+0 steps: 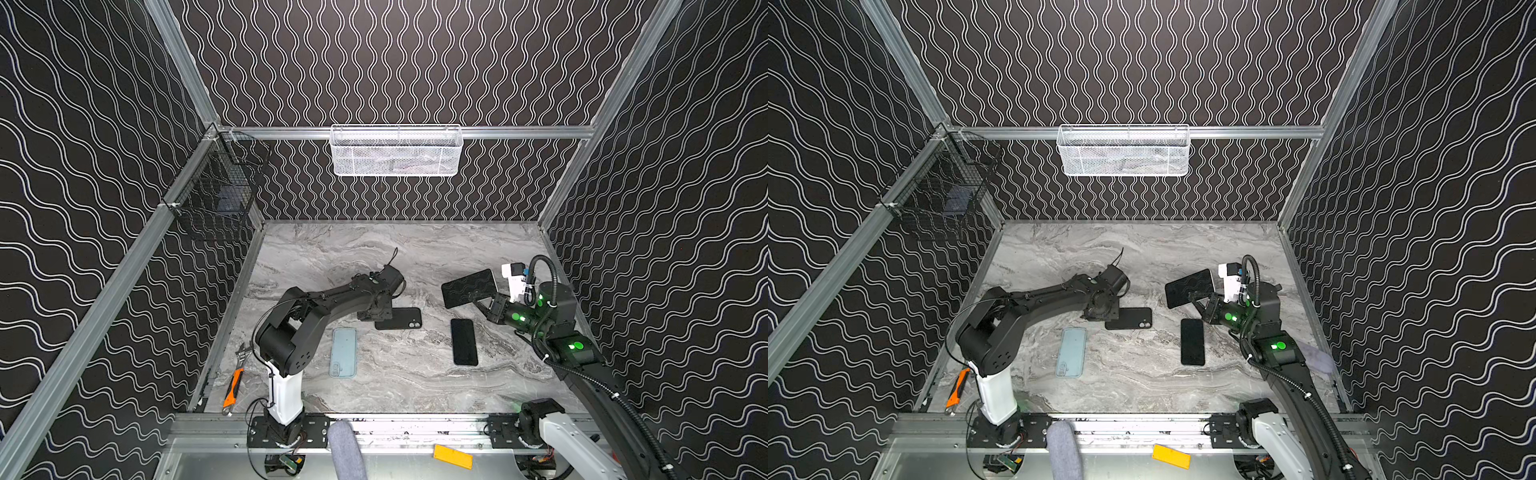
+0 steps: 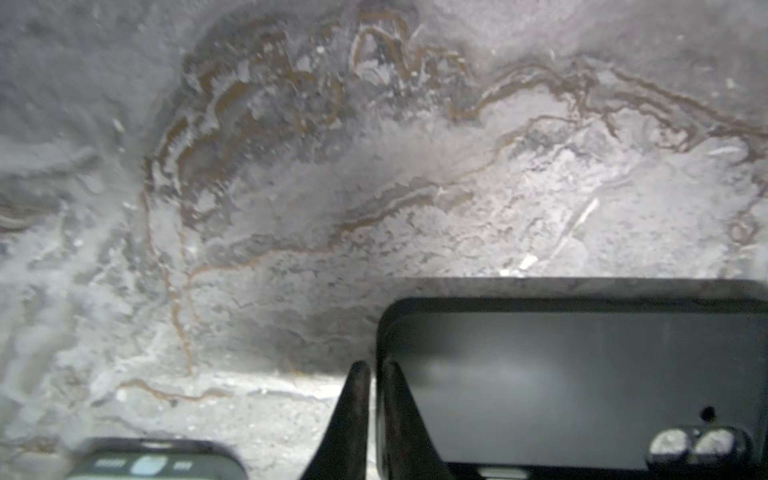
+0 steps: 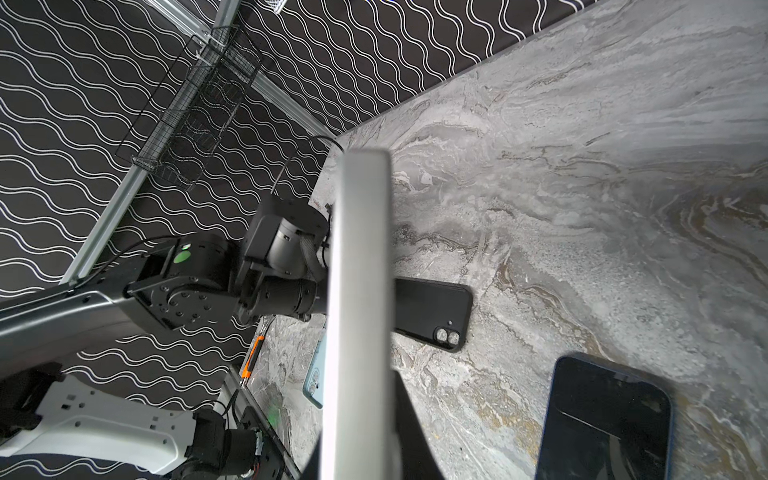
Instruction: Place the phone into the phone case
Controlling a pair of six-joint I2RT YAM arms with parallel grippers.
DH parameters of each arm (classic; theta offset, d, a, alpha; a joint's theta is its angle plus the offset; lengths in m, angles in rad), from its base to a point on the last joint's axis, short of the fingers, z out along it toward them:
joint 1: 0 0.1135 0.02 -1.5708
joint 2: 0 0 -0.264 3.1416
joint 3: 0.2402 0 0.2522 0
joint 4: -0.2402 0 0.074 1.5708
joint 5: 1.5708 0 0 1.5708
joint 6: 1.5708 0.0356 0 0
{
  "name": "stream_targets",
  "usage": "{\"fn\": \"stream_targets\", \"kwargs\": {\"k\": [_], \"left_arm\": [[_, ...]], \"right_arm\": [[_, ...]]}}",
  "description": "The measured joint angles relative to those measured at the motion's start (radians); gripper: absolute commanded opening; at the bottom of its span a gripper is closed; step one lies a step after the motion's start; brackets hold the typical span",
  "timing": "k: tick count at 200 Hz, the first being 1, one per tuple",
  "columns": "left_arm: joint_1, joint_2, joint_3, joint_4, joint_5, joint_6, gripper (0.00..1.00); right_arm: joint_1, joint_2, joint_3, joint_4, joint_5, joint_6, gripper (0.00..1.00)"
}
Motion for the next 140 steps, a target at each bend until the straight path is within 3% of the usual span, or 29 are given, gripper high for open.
{"fn": "stream_targets", "kwargs": {"k": [31, 70, 102, 140], "left_arm": [[0.024, -0.074, -0.029, 0.003, 0.028, 0.023, 0.47], [0.095, -0.265, -0.1, 0.06, 0.1, 0.052, 0.69], [0.182, -0.407, -0.193, 0.153, 0.197, 0.058, 0.71], [0.213, -0.43, -0.286, 0.268, 0.344, 0.034, 0.71]], "right_arm": [[0.041, 0.014, -0.006, 0.024, 0.014, 0.027, 0.0], [0.181, 0.064, 0.006, 0.042, 0.11, 0.06, 0.0], [0.313, 0.14, 0.009, 0.091, 0.24, 0.134, 0.0], [0.43, 0.295, 0.04, 0.142, 0.377, 0.209, 0.0]]}}
